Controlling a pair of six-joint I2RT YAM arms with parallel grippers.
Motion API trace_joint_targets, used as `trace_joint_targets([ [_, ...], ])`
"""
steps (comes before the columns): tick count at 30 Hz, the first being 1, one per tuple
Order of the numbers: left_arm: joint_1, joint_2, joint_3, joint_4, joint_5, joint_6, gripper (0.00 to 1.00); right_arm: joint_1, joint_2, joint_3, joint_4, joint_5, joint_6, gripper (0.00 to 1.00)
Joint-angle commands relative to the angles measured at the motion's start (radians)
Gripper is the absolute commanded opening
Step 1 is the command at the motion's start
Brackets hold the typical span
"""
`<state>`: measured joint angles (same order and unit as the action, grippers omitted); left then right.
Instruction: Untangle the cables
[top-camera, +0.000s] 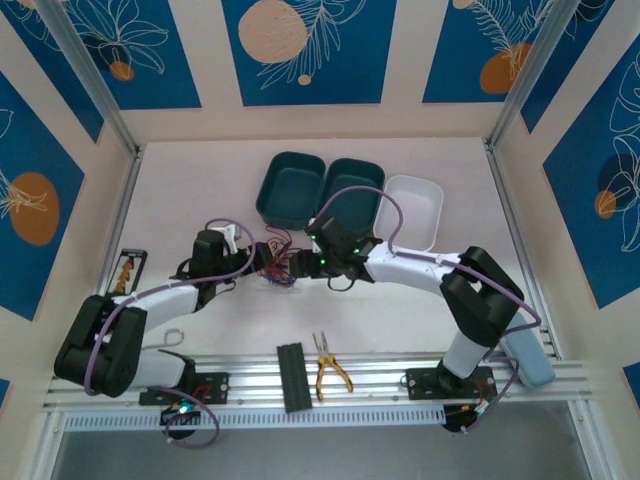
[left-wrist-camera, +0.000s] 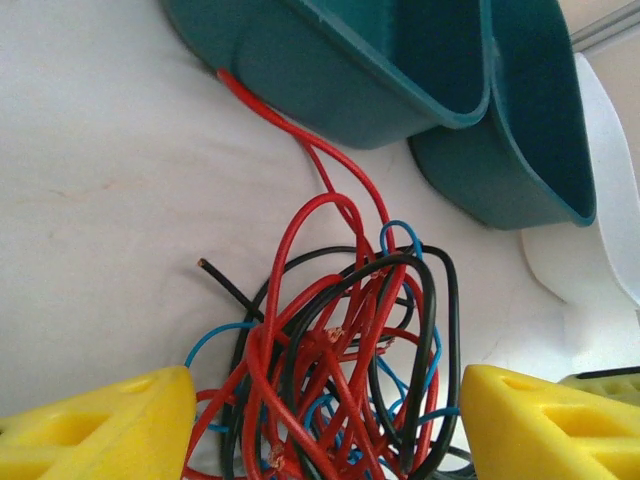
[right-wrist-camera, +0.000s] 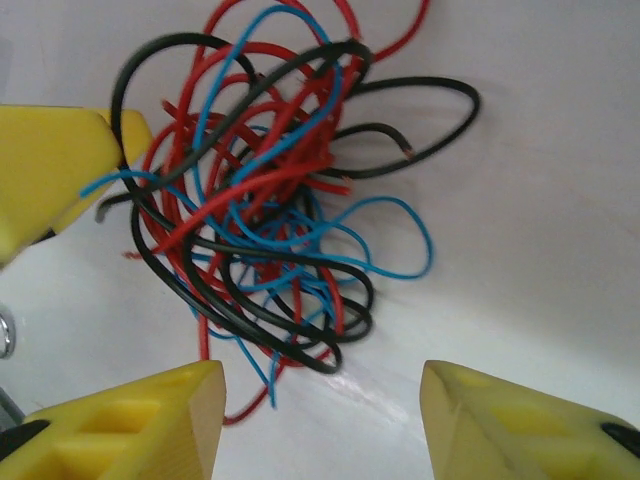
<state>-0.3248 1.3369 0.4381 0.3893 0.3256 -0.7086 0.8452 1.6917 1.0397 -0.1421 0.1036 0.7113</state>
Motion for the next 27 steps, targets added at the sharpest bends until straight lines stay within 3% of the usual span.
trace_joint_targets([
  [1, -0.013, 0.014, 0.022, 0.033, 0.009, -0.003, 0.68, 0.007, 0.045, 0.057, -0.023, -0.042, -0.027, 0.53],
  [6, -0.014, 0.042, 0.024, 0.039, -0.003, -0.001, 0.60, 0.003, 0.091, 0.105, -0.047, -0.044, -0.045, 0.51],
  [11, -0.028, 0.085, 0.031, 0.082, 0.011, -0.005, 0.44, -0.003, 0.117, 0.119, -0.050, -0.057, -0.037, 0.36],
  [16, -0.068, 0.132, 0.043, 0.124, 0.028, -0.012, 0.28, -0.013, 0.102, 0.076, -0.048, -0.053, 0.008, 0.16],
  [23, -0.150, 0.187, 0.060, 0.197, 0.042, -0.028, 0.21, -0.043, -0.004, -0.052, -0.072, -0.018, 0.088, 0.01],
  [27, -0.175, 0.210, 0.067, 0.228, 0.044, -0.039, 0.18, -0.050, -0.088, -0.132, -0.113, 0.031, 0.130, 0.00],
])
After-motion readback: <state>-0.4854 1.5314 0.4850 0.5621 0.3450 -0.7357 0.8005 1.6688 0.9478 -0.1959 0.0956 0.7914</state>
